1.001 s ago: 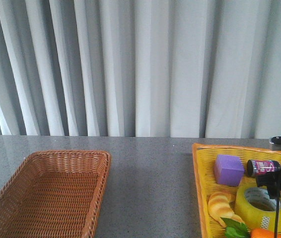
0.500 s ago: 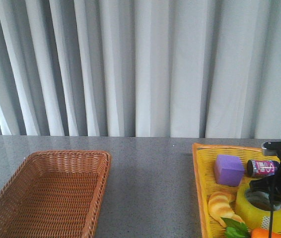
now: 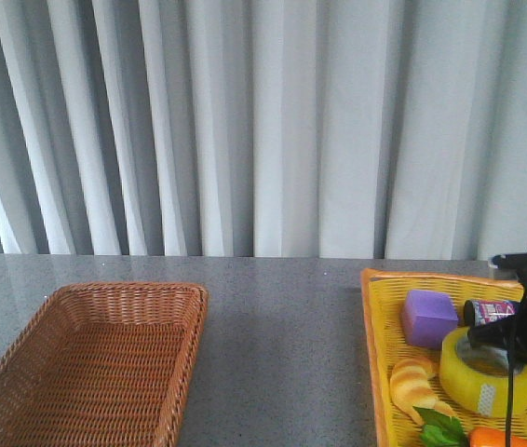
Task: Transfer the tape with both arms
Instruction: 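Grasp the tape roll with the right gripper and lift it, then set the tape roll on the table between baskets, release, raise right gripper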
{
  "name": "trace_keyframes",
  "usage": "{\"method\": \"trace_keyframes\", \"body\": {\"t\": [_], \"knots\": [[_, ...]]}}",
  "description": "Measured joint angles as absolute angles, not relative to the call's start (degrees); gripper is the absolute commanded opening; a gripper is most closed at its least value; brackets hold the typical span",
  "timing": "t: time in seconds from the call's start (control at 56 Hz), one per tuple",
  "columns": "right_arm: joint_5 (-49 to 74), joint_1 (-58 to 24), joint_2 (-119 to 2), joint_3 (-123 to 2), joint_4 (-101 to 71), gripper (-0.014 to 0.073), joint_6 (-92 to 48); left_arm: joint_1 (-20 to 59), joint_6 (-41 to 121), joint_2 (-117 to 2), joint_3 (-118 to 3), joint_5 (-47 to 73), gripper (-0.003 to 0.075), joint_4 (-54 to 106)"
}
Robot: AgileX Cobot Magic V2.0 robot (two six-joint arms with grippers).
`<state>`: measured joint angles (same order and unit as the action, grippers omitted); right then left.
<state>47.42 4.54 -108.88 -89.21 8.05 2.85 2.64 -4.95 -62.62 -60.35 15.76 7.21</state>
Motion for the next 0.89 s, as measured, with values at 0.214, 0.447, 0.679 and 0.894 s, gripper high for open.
{"method": "trace_keyframes", "body": {"t": [0.214,0.447,0.679,0.894], "knots": [[53.5,2.1,-108.9,-101.6,0.8,-0.0008,-6.1,2.6,-5.0,-62.6,-60.3,15.8,0.0523,7.2],[57.4,-6.7,-108.9,-114.5,-8.8,-0.0007,-15.4,2.6,-5.0,-62.6,-60.3,15.8,0.0523,7.2],[58.5,-16.9,-112.4,-116.4,-8.3,-0.0004,-16.5,2.6,-5.0,-62.6,-60.3,15.8,0.0523,7.2],[60.0,-21.4,-120.5,-116.4,-6.1,0.0008,-16.2,2.6,-5.0,-62.6,-60.3,16.3,0.0523,7.2]]}}
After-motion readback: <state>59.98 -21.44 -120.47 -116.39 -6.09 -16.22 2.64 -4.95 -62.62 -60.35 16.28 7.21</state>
